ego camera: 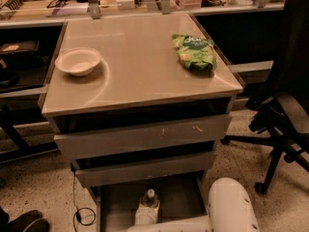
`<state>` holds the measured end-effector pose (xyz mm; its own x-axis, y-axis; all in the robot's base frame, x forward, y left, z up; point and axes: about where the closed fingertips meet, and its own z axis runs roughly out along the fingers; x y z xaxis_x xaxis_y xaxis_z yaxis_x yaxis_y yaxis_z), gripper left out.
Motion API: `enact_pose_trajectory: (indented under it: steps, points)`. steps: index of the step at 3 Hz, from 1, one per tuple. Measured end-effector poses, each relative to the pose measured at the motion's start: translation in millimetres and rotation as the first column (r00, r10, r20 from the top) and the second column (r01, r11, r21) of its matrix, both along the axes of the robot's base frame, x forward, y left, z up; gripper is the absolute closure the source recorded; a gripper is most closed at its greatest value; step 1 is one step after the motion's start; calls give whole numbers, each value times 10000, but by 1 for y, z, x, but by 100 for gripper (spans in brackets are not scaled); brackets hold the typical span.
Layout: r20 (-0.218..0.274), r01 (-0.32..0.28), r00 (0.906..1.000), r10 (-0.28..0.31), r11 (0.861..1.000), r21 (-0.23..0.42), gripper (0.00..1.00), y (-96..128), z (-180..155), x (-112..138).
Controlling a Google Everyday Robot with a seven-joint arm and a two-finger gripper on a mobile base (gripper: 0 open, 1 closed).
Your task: Place blue plastic bottle into bottom drawer
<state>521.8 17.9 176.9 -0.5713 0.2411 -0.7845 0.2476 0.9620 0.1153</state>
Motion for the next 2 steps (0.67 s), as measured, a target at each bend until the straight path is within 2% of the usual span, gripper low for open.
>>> enact_pose_trajectory:
  steps: [2]
  points:
    - [0,0,10000,0,10000,0,11,0,0,0]
